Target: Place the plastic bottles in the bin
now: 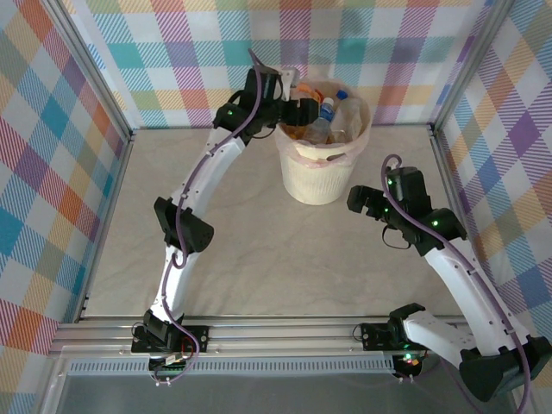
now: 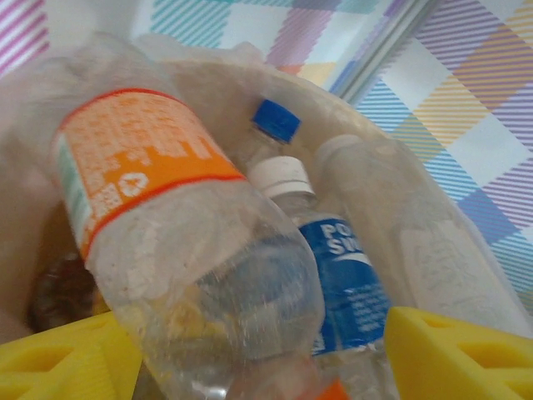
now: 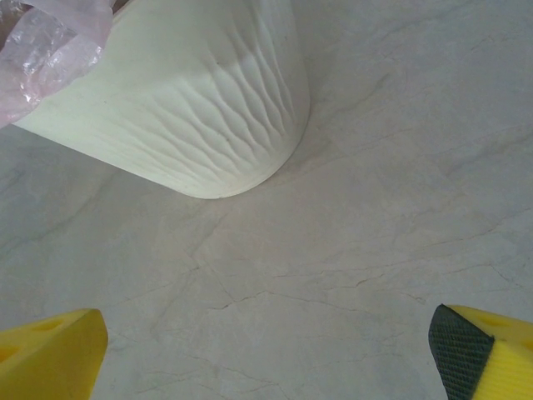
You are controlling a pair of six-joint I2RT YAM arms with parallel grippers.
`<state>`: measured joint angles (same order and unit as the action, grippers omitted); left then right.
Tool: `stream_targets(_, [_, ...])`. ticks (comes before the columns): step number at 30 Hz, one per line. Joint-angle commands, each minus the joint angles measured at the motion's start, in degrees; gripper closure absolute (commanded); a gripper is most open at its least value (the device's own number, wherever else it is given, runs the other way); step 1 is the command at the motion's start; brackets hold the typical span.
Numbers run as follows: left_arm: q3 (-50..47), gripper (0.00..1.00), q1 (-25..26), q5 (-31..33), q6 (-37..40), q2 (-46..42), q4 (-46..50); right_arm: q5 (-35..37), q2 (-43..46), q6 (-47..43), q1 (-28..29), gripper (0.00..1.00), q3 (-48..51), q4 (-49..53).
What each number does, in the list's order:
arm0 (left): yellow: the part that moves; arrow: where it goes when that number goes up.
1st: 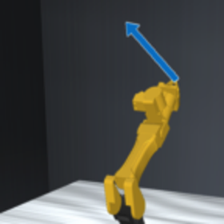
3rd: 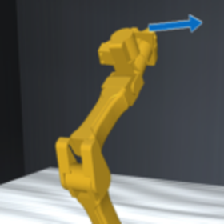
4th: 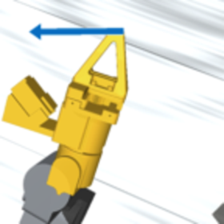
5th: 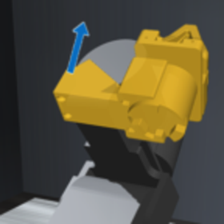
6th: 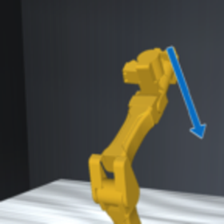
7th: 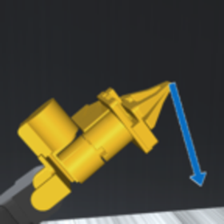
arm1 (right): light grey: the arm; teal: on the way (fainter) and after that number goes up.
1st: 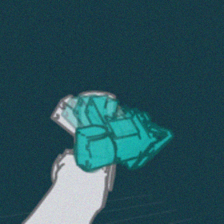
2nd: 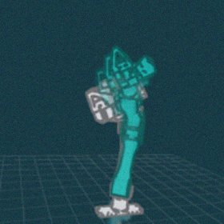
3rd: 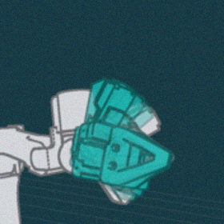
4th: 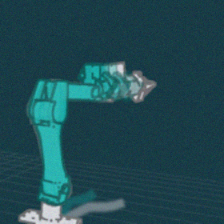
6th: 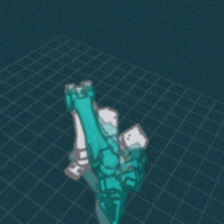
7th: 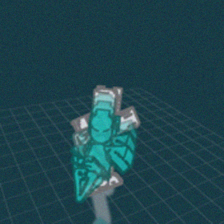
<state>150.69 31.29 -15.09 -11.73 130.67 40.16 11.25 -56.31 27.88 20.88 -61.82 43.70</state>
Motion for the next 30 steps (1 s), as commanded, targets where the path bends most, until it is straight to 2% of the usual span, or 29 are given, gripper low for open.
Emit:
stream_targets(1, [1.4, 0.23, 1.0, -1.2, 1.4, -2.3, -1.1, -0.5, 0.1, 0.4, 0.2, 0.00, 0.2, -1.4])
stream_targets(6, [1.4, 0.17, 1.0, 2.0, 1.9, -3.3, -0.1, -0.5, 0.2, 0.3, 0.2, 0.00, -0.3, -1.3])
stream_targets(13, [1.4, 0.13, 1.0, 9.8, 1.2, -5.8, 3.4, -0.2, 0.4, 0.0, 0.1, 0.00, -1.0, -0.9])
stream_targets(19, [-0.4, 0.11, 1.0, 11.9, -0.8, -8.6, 5.9, 0.0, 0.8, -0.2, 0.2, 0.00, -1.4, -0.9])
stream_targets(30, [-14.7, 0.12, 1.2, 18.7, -1.8, -19.5, 0.8, 0.5, 1.3, -0.5, 0.2, 0.00, -1.6, -0.5])
